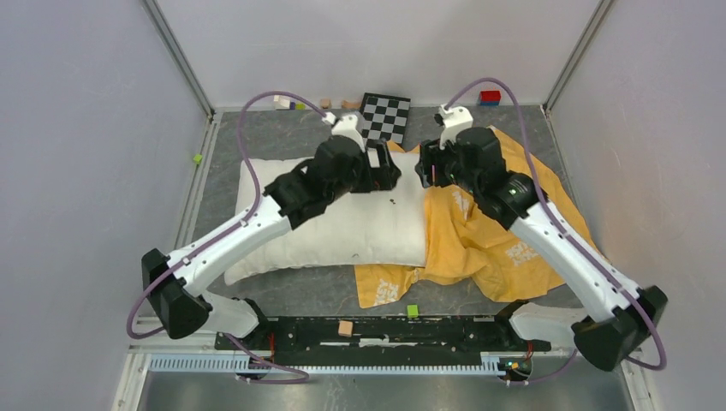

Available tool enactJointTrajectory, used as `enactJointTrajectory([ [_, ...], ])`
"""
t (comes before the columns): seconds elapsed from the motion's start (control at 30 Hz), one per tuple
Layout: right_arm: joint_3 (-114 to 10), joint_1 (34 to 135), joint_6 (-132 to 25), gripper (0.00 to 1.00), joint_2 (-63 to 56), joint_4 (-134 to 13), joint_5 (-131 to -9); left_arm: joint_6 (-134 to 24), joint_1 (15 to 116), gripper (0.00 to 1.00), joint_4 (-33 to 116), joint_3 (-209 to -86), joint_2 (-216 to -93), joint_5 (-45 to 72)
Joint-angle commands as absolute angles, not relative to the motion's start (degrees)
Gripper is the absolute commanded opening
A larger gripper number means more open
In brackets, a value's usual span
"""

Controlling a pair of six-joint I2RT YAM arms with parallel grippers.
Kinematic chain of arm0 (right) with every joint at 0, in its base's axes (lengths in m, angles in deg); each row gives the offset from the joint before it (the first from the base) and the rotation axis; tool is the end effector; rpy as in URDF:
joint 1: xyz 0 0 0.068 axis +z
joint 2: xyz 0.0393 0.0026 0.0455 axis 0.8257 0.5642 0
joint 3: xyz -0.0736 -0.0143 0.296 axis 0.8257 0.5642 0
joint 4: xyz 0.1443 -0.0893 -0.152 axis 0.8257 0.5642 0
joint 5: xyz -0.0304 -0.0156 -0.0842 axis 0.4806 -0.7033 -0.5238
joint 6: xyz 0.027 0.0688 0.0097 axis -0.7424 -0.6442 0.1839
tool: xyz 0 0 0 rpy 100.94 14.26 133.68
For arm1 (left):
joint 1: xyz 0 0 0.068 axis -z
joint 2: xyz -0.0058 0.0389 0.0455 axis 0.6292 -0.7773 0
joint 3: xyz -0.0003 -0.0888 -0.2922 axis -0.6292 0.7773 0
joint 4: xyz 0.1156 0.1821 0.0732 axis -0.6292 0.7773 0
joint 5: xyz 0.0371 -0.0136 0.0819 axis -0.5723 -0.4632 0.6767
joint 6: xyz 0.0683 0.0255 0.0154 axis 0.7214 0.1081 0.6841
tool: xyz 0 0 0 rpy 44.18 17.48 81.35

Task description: Put the pillow into the pillowcase

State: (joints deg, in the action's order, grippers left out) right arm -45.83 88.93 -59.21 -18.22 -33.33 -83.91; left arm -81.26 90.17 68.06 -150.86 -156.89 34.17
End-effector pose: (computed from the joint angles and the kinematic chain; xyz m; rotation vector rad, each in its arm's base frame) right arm 0.1945 0.1192 0.4025 -0.2916 1.9920 0.4028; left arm 0.1914 -0.2164 0.3949 0.1100 2.1056 -0.7424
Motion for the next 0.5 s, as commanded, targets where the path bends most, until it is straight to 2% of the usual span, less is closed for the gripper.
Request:
enactJointTrajectory([
  [0.0, -52.87, 87.99, -56.69, 0.64, -10.66, -32.73, -92.54, -75.58, 82.39, 1.00, 73.06, -158.00, -163.06, 39.96],
  [0.2, -56.08, 83.49, -53.79, 0.71, -1.68, -32.79, -98.38, -69.90, 80.47, 1.00, 77.72, -167.72, -177.39, 46.42],
  [0.33, -55.11, 81.12, -52.60, 0.75, 2.63, -34.72, -96.24, -69.78, 80.30, 1.00, 74.03, -165.19, -180.25, 49.09],
  [0.4, -55.06, 80.36, -52.33, 0.75, 5.00, -35.31, -95.85, -69.58, 80.23, 0.95, 71.58, -163.51, -181.17, 47.54],
  [0.47, -55.84, 79.83, -51.96, 0.72, 7.65, -35.31, -95.15, -69.49, 80.22, 0.80, 68.15, -160.46, -181.31, 44.05],
])
